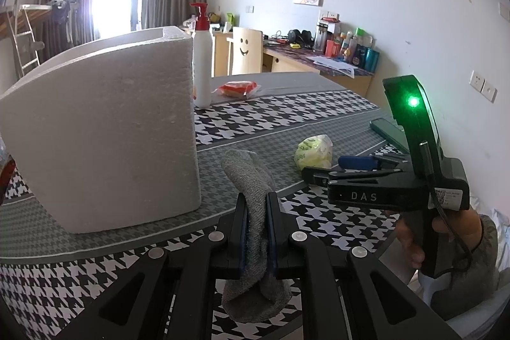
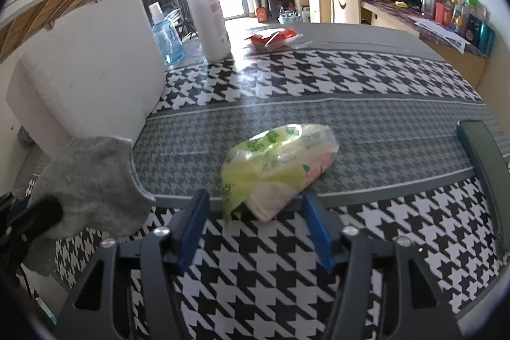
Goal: Organize soft objects
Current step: 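Close the right tool on the tissue pack and lift it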
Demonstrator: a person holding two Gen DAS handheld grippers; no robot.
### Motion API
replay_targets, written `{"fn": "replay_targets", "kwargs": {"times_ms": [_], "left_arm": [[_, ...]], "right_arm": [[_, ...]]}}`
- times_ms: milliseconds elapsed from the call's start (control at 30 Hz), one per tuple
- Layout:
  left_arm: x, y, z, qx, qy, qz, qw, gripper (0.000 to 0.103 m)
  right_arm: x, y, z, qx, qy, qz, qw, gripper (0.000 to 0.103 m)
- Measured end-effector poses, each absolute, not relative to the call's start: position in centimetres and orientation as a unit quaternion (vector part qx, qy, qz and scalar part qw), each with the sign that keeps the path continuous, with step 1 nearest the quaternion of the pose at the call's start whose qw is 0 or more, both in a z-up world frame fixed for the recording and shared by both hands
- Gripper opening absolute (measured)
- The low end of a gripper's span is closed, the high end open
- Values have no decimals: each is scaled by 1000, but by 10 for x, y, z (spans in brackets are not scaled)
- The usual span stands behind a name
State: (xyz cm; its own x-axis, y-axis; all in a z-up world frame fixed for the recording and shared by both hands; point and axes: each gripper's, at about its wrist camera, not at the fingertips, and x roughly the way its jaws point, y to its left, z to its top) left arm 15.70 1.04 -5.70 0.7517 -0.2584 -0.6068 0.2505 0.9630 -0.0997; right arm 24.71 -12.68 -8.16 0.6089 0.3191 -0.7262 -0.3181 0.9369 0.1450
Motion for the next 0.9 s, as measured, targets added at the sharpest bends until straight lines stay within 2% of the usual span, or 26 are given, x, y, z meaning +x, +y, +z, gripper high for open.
{"fn": "replay_targets", "kwargs": {"times_ms": [133,533,600,633,700,833,900], "left_arm": [[158,10,-57,-7,325,-135,936,11],[159,13,-58,-10,327,-135,935,11],[160,12,-59,-10,328,-136,935,11],[160,11,-59,-10,328,-137,935,11],[162,11,-59,-9,329,-137,934,11],[162,10,-56,-7,326,-138,935,11],[160,10,-56,-7,325,-138,936,11]], "right_arm": [[253,-125,-78,11,401,183,897,80],[269,-119,-85,17,416,161,895,80],[269,-120,-84,18,415,159,896,74],[269,-121,-84,20,414,158,896,68],[269,-122,-84,21,414,160,896,66],[268,-123,-84,21,414,165,895,51],[267,-123,-84,21,414,167,895,47]]}}
